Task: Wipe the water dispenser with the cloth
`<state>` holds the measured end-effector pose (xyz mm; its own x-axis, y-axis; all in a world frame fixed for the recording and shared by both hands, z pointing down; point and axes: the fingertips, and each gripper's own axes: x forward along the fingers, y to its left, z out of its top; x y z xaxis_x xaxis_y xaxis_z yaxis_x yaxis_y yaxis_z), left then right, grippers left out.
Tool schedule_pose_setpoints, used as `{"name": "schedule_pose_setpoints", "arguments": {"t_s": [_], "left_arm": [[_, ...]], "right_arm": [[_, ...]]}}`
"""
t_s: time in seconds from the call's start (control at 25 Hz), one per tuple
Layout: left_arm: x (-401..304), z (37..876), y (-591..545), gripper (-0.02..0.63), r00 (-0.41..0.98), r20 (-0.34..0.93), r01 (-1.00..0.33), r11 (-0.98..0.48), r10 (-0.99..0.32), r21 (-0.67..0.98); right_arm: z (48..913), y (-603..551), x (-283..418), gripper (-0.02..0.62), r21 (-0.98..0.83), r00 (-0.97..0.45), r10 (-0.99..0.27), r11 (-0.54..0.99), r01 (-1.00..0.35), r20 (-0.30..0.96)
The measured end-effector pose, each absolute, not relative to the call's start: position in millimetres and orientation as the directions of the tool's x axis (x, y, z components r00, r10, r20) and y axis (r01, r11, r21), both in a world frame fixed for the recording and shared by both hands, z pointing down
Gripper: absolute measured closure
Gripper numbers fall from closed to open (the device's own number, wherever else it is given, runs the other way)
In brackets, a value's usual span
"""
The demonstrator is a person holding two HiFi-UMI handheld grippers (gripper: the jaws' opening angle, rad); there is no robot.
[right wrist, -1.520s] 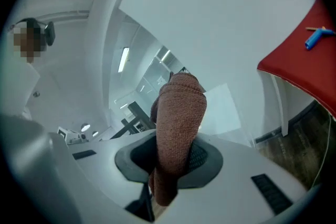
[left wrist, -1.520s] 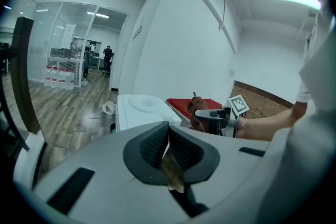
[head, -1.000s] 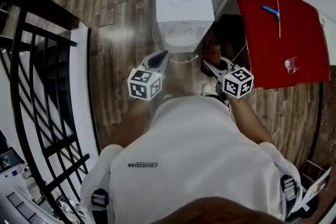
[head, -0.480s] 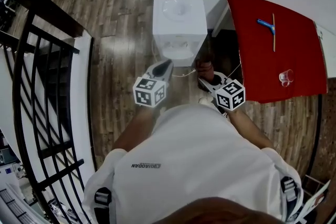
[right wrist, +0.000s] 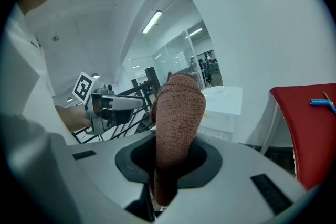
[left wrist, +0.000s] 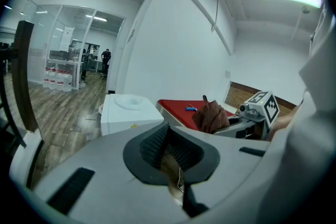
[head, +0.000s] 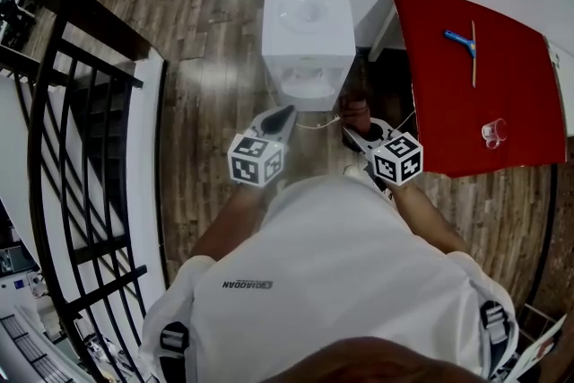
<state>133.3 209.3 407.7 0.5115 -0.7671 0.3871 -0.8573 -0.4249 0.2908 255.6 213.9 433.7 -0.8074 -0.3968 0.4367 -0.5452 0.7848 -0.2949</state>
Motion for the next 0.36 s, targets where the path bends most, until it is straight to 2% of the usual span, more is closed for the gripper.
{"name": "schedule_pose_setpoints", "arguments": {"t_s": [0.36], "left_arm": [[133.5, 407.8, 211.8, 0.605, 0.493, 0.390, -0.868, -0.407, -0.778, 0.286]], "right_arm": [[431.3, 203.8, 260.5, 0.526, -0.293, -0.807, -0.406, 0.783, -0.549, 0.429]]}}
